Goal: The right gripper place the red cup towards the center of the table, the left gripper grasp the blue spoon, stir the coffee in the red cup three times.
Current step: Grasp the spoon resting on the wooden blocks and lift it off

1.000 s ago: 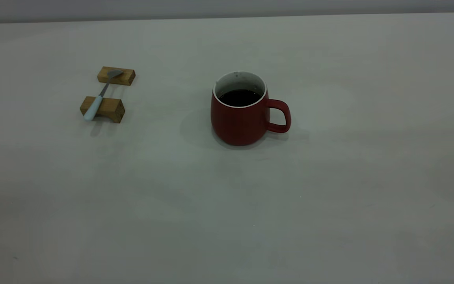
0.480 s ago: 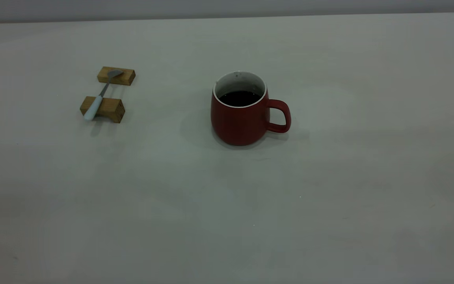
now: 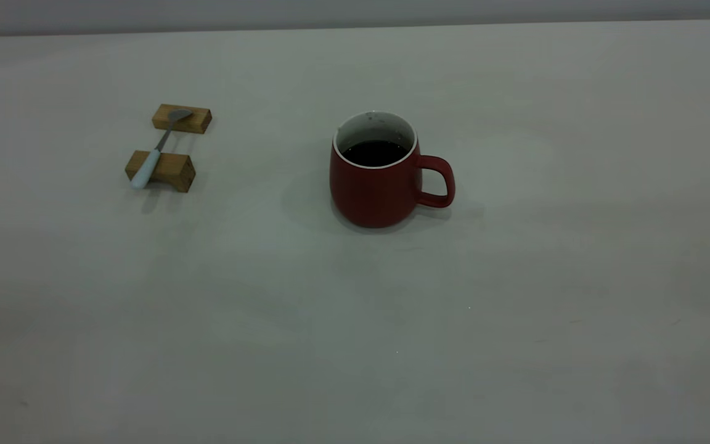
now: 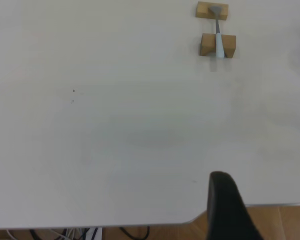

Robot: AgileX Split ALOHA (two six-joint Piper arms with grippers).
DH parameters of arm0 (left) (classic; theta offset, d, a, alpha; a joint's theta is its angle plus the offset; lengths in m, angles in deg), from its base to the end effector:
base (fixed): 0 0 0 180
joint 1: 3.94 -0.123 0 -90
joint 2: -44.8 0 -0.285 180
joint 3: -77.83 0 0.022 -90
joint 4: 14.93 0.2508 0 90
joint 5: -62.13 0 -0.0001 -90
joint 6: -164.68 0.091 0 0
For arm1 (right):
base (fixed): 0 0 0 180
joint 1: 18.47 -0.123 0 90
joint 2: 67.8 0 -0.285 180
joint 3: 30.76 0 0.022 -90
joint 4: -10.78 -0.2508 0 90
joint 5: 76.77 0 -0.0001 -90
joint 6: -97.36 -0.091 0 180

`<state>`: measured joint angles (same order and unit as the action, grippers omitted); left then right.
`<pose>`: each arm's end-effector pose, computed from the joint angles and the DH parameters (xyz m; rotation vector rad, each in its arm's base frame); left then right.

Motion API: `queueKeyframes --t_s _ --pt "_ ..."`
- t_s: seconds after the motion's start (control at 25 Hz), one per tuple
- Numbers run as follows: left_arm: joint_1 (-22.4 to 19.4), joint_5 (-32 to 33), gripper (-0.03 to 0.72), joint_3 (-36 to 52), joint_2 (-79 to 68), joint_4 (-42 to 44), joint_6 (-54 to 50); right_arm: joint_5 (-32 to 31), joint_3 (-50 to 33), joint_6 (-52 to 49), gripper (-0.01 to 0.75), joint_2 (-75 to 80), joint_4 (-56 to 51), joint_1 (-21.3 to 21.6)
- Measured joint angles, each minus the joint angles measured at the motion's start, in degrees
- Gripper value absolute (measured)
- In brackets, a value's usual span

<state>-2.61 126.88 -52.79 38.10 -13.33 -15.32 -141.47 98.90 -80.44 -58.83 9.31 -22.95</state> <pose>-0.0091 0.0025 0.2678 0.0219 2.1085 0.0199 -0.0019 0.0020 0.2634 -0.1276 2.1608 0.0543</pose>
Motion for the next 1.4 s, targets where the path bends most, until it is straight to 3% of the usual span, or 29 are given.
queueKeyframes --t_s 0.24,0.4,0.56,0.72,0.88,1.12,1.4 --pt "0.0 -1.79 0.476 -1.21 -1.37 1.37 -3.1 0.0 0.0 0.0 0.264 0.0 0.0 0.0" --pt "0.0 -5.93 0.568 -3.73 -11.63 2.41 -4.4 0.0 0.0 0.0 0.227 0.0 -0.05 0.0" --pt "0.0 -15.42 0.652 -5.06 -27.91 2.98 -4.91 0.0 0.0 0.0 0.226 0.0 -0.05 0.0" --pt "0.0 -26.83 0.666 -6.71 -44.76 2.31 -5.04 0.0 0.0 0.0 0.226 0.0 -0.05 0.0" --pt "0.0 -33.7 0.666 -9.66 -61.05 0.16 -5.6 0.0 0.0 0.0 0.228 0.0 -0.05 0.0" --pt "0.62 -40.93 0.666 -16.01 -83.29 -1.59 -5.65 0.0 0.0 0.0 0.228 0.0 -0.05 0.0" --pt "4.57 -48.21 0.665 -24.32 -102.78 -2.22 -5.95 0.0 0.0 0.0 0.234 0.0 -0.05 0.0"
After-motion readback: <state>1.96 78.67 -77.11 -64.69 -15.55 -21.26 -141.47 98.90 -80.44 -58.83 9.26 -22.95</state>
